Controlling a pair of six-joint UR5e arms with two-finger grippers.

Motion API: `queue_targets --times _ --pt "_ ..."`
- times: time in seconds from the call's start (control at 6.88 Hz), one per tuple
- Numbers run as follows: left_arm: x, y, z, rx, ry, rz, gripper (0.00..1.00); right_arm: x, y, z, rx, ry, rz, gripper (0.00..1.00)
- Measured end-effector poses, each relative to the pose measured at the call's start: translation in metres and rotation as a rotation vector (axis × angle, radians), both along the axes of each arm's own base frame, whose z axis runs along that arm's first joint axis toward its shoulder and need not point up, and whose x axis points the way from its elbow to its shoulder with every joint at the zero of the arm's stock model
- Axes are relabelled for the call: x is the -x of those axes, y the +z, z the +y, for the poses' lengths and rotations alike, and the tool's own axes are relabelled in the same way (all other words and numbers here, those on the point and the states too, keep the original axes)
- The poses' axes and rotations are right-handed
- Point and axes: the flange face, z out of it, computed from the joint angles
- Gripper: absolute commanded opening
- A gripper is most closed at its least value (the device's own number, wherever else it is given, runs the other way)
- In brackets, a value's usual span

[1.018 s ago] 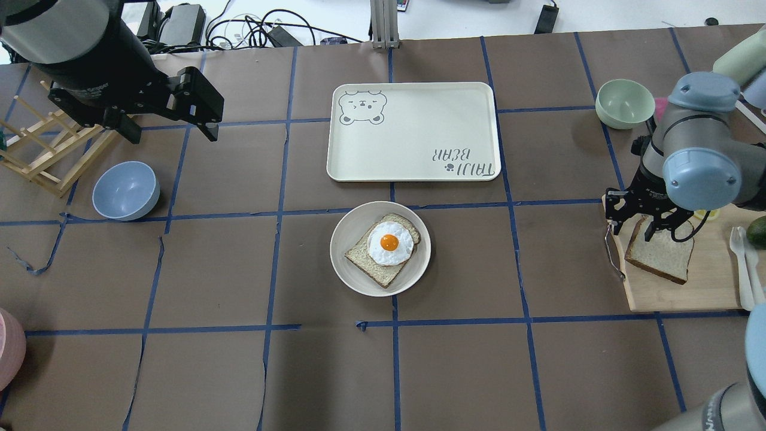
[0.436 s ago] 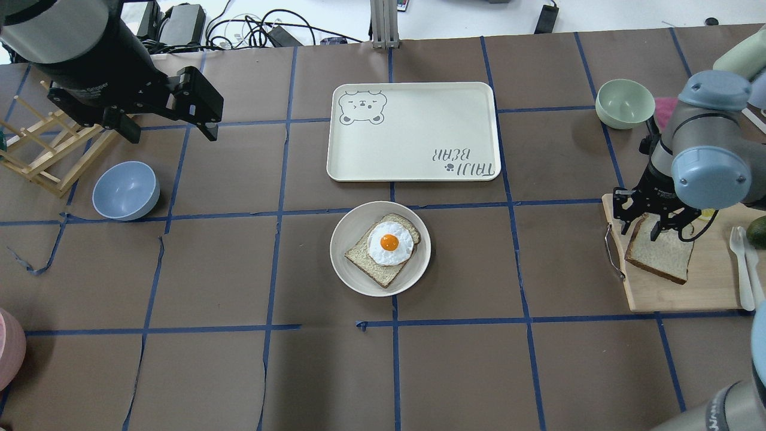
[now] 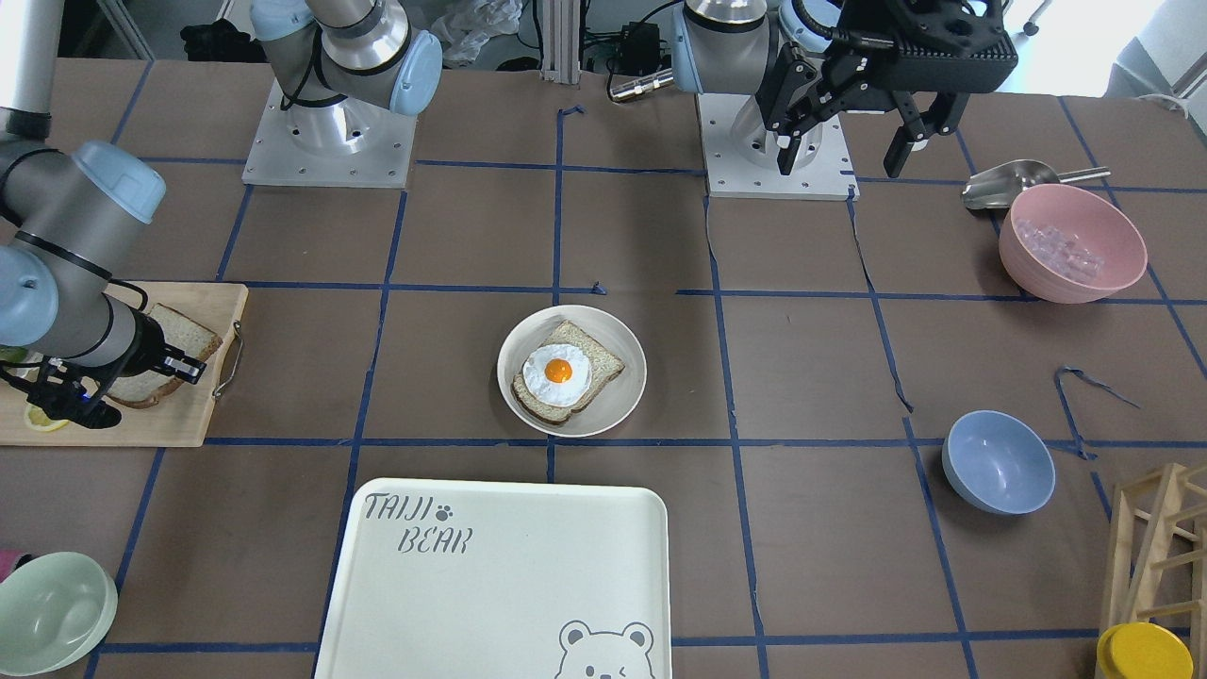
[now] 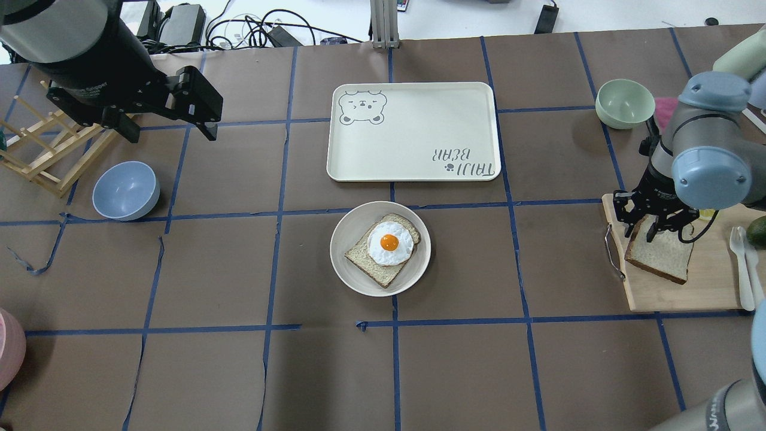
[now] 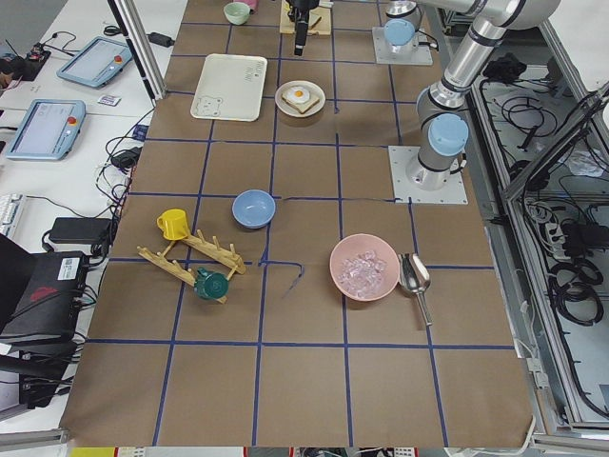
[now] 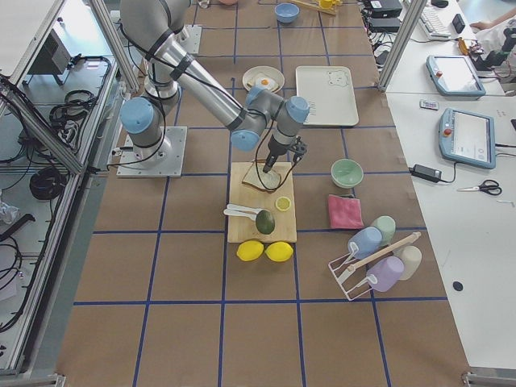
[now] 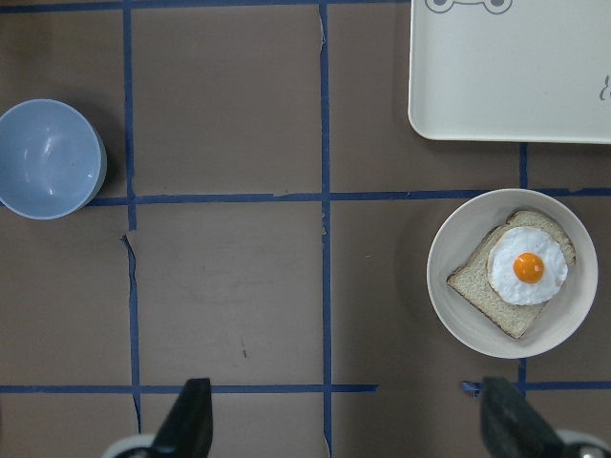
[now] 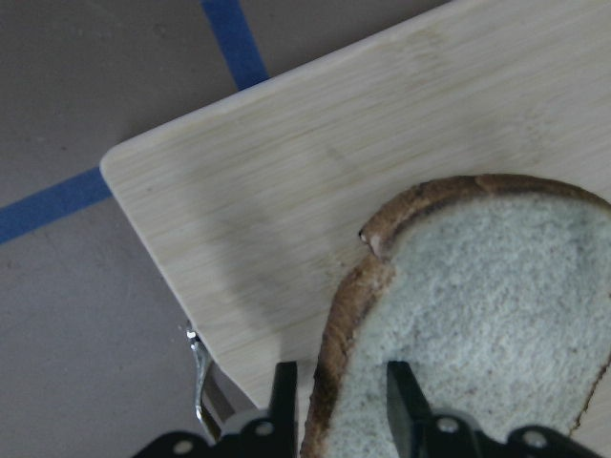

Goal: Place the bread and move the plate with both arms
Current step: 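Close the right gripper on the edge of the bread slice, then lift the bread slice with the right gripper and carry it toward the plate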

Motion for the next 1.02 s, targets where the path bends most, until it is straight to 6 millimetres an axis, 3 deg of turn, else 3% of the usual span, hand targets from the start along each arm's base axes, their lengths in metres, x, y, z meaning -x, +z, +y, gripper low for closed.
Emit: queue_targets --times 0.15,0.73,1.02 --pt "0.0 0.0 0.0 -0.001 0.0 0.0 1.0 0.0 -0.001 0.0 -0.002 0.0 -0.002 0.0" --pt "0.0 -0.001 0.0 -0.002 0.0 0.0 1.0 -0.001 0.002 -0.001 0.001 -0.002 -0.01 0.0" --pt "0.0 -0.001 0.0 -0.002 0.0 0.0 1.0 -0.002 0.018 -0.002 -0.027 -0.003 -0.024 0.0"
